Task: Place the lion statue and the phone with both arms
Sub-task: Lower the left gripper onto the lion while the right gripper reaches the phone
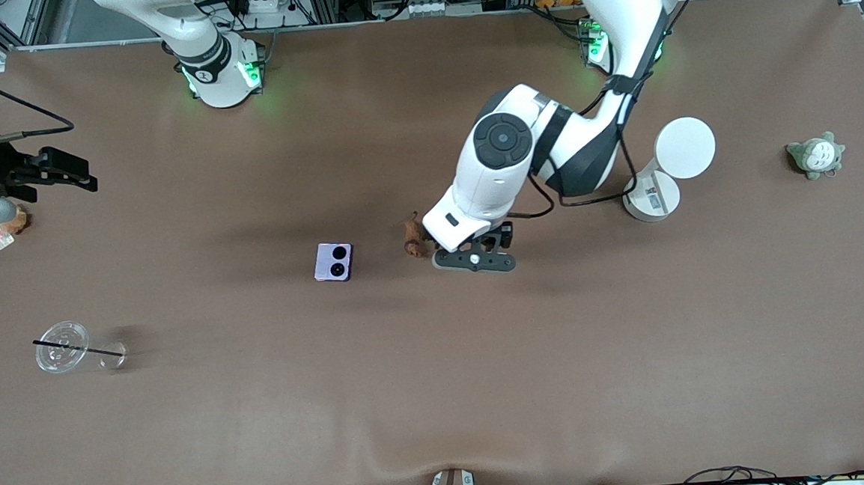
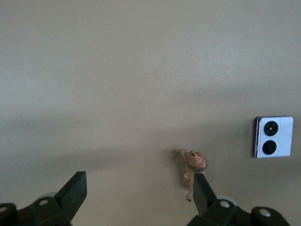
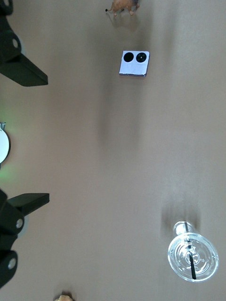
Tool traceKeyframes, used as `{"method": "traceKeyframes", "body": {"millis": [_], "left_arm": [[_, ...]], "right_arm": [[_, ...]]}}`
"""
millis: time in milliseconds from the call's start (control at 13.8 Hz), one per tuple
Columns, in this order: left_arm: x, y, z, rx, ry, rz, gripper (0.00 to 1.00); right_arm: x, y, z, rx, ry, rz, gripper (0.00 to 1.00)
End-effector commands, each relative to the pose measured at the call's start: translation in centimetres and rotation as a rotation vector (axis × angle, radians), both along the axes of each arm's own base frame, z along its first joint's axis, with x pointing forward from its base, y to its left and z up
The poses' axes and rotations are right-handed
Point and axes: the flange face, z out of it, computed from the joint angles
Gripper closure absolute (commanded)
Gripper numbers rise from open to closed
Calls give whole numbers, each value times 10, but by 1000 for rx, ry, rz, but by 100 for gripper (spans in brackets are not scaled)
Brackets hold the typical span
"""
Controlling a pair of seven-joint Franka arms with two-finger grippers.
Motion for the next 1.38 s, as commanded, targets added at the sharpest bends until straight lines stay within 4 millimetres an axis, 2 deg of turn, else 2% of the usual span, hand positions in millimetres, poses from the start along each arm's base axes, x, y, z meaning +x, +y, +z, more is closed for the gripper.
{"method": "traceKeyframes", "body": {"millis": [0, 217, 434, 579, 796, 1014, 1158, 1303], "left_arm": [[-15, -33, -21, -12, 9, 73, 0], [-34, -66, -56, -40, -14, 107, 0], [-50, -79, -78, -17, 4, 79, 0], [-54, -81, -96, -6, 13, 79, 0], [-69, -95, -118, -3, 18, 63, 0], [-76, -101, -134, 0, 8, 65, 0], [-85, -105, -144, 17, 14, 49, 0], [-90, -102, -153, 33, 24, 45, 0]], "right_arm": [[1, 3, 1, 9, 0, 1, 0], [2, 13, -1, 9, 1, 19, 0], [9, 21, -8, 7, -8, 29, 0], [10, 34, -11, 8, -3, 48, 0], [9, 71, -15, -8, 6, 7, 0], [16, 120, -32, -30, -1, -59, 0], [21, 144, -43, -39, -13, -102, 0], [21, 161, -57, -22, -8, -131, 0]]}}
